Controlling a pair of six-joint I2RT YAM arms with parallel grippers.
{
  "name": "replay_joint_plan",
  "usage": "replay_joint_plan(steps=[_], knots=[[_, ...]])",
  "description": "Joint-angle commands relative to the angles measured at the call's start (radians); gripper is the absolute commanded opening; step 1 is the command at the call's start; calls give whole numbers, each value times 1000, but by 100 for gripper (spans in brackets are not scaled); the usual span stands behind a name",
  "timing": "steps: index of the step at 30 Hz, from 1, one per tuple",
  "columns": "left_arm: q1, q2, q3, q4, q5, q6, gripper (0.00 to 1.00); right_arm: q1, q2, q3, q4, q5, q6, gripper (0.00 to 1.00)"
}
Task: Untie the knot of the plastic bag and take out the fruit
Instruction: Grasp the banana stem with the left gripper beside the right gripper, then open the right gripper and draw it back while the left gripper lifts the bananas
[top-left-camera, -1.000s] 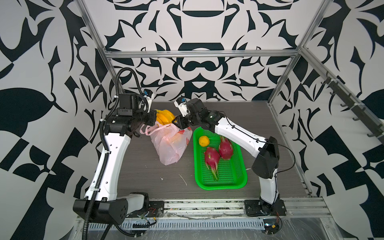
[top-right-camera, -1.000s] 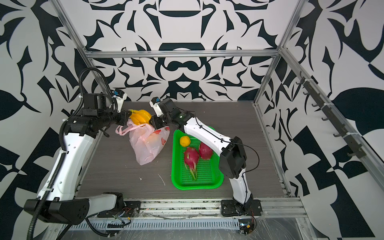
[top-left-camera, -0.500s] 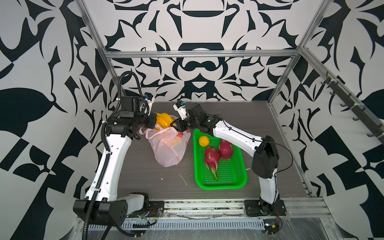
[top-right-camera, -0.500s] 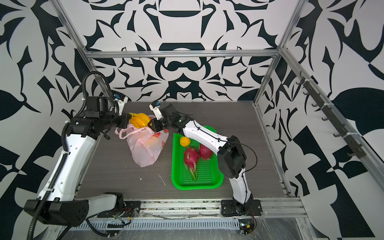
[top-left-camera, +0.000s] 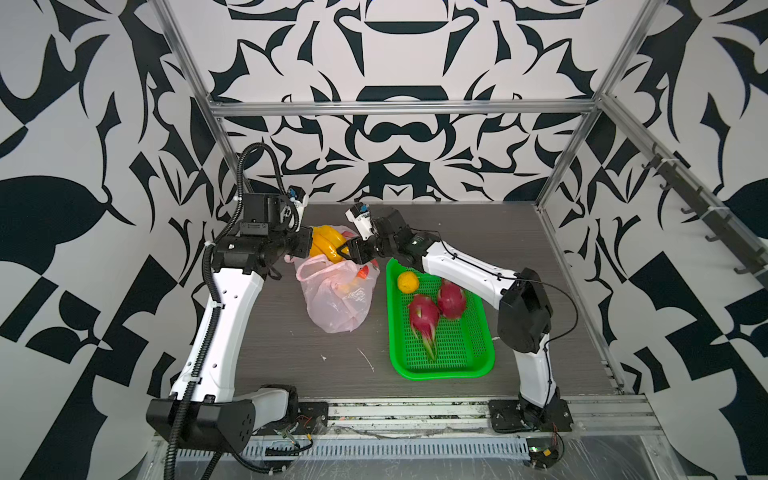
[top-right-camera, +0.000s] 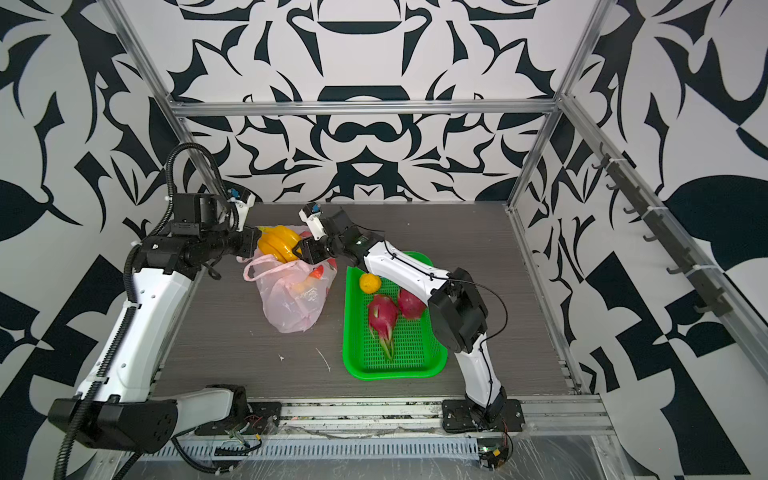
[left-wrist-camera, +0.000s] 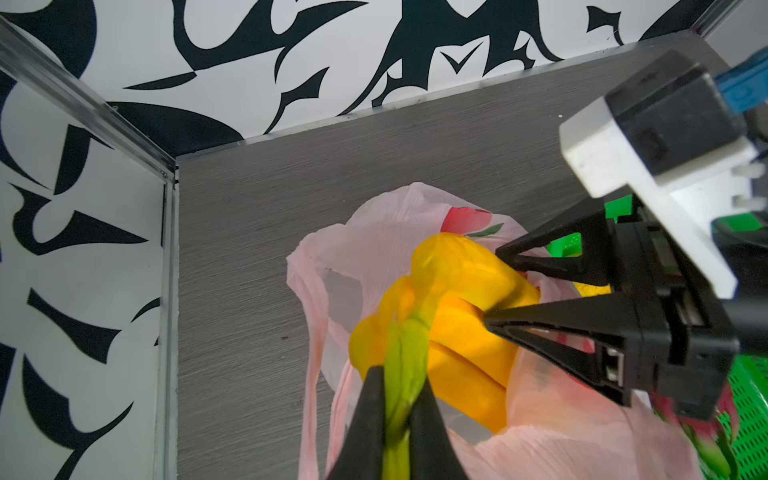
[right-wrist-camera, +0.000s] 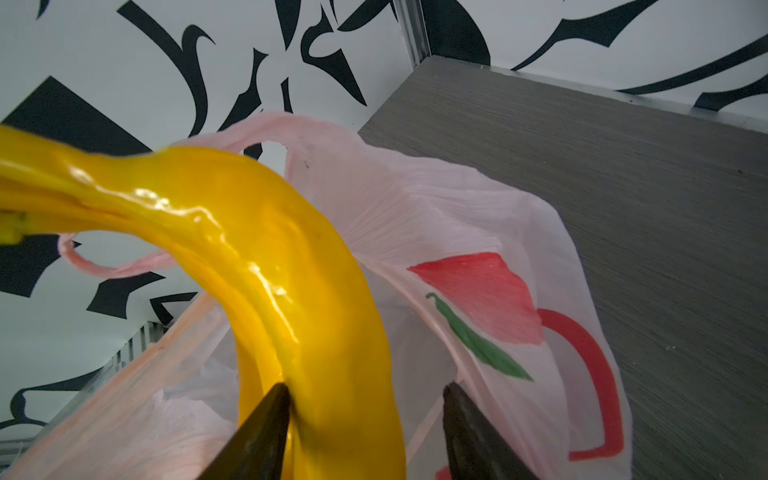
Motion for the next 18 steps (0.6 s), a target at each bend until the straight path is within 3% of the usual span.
replay_joint_plan(steps=[1,9,13,18], knots=[[-4,1,59,15,-47,-16,0,2,-72,-5,8,-13,-35,64],[-4,-38,57,85,-99,-33,0,4,-156,-21,-27,-6,-83,74],[-4,-63,44,139,-124,-38,0,4,-189,-39,-32,-4,-95,91],[-4,-86,47,188,-146,-35,0,4,-215,-69,-24,26,-96,94]])
